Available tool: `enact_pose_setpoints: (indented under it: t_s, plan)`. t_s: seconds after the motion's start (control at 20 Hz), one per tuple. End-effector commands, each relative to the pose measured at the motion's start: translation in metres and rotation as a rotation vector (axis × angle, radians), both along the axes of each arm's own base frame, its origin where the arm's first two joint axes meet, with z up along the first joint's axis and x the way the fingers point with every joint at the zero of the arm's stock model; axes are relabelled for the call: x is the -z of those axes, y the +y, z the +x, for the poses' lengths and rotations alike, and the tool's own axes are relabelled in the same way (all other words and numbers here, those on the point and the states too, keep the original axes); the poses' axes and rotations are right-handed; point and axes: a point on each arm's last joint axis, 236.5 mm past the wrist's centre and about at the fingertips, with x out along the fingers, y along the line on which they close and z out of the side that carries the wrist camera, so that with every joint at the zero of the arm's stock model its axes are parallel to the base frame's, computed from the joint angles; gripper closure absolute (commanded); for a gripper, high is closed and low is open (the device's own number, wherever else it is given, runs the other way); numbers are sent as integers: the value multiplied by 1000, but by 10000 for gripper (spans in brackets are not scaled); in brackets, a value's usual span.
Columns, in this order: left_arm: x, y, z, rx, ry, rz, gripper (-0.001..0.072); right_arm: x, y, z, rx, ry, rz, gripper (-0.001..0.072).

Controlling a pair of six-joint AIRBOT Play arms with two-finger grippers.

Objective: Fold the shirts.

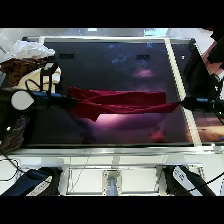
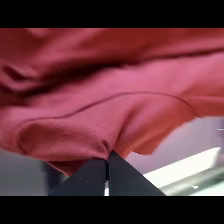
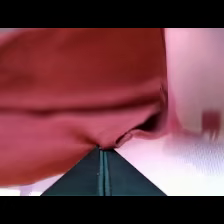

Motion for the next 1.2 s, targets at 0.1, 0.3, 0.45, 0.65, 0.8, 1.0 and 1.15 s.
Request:
enact_pose_setpoints:
  t_s: [0.1,0.3,0.45,0.65,0.8,1.0,1.15]
  plan:
    - [55,27,75,11,-37,246,699,5,12,73,33,-76,-3,682]
    - [100,37,137,23,-65,389,699,62,3,106,106,3,34,682]
    - [133,29,164,38,-34,403,697,99,6,123,141,31,58,682]
    - [150,19,179,30,-53,369,621,132,19,131,97,45,14,677]
    - [129,25,192,7,-98,392,12,112,5,142,98,-17,-31,393]
    - [78,21,212,-29,-167,371,11,68,-29,146,113,-52,-31,260]
    - [40,6,230,-71,-258,274,12,86,-49,120,131,63,39,246]
